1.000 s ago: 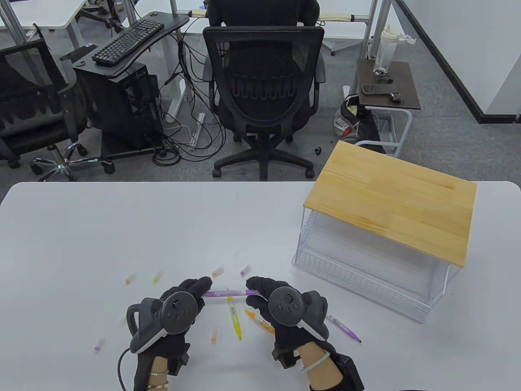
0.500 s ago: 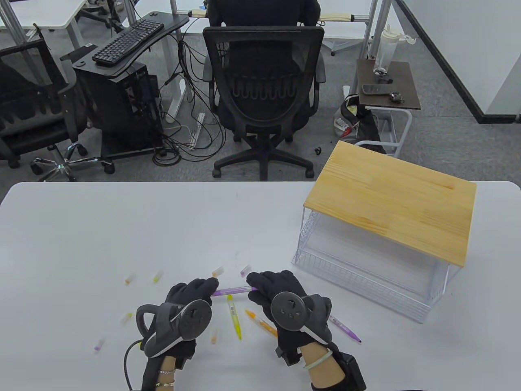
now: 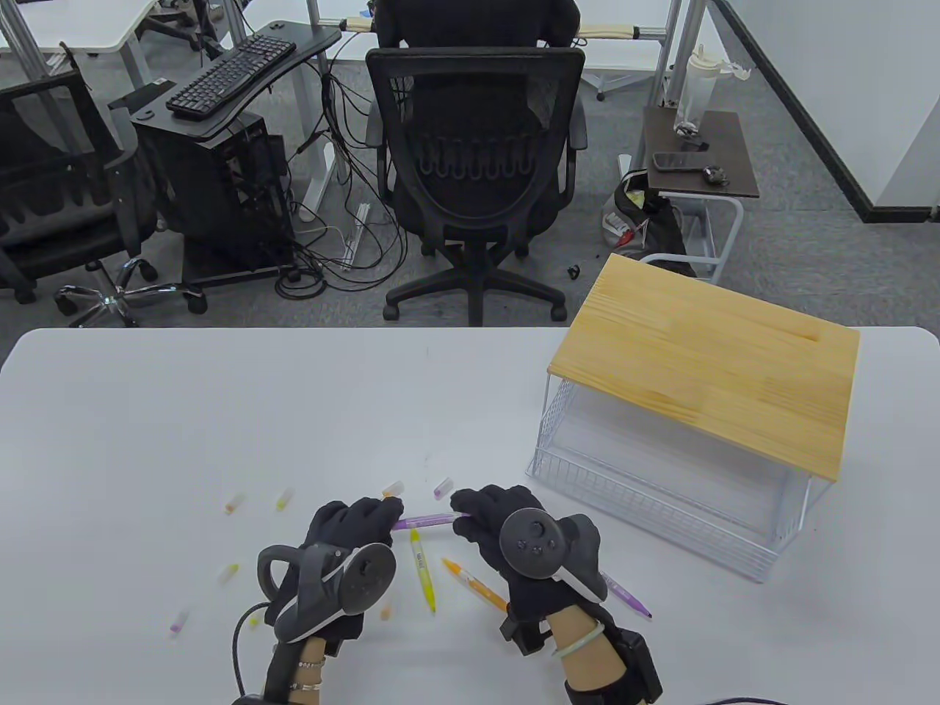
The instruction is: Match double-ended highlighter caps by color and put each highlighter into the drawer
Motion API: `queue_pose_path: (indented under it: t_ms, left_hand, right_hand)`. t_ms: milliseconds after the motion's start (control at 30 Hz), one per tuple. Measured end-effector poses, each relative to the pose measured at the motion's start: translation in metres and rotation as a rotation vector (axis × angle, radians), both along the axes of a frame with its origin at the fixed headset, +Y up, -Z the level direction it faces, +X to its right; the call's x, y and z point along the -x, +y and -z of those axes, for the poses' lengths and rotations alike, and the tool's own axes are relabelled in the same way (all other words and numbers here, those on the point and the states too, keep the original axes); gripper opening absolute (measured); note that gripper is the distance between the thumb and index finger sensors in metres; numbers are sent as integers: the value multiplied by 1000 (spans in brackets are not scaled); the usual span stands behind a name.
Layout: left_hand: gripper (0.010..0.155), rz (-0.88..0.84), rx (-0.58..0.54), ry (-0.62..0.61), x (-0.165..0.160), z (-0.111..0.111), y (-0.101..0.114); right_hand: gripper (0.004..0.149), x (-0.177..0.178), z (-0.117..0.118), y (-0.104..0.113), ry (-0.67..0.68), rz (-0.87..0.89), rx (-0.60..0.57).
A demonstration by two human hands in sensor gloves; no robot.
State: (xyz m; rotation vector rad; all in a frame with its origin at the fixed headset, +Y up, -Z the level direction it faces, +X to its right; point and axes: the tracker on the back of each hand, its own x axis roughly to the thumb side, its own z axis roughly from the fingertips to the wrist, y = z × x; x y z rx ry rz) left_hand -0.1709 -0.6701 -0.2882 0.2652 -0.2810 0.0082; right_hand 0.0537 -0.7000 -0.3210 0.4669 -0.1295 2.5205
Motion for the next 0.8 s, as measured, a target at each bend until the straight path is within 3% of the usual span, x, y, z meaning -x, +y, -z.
queue_pose_path:
  t_ms: [400,800]
  left_hand:
    - [48,142,-74,31,-10,-8,5]
    - [48,168,-90,6,-15,-9,2]
  right_hand:
    - [43,-1,9,-6,146,131,173]
    - [45,-3,10,-6,210,184,234]
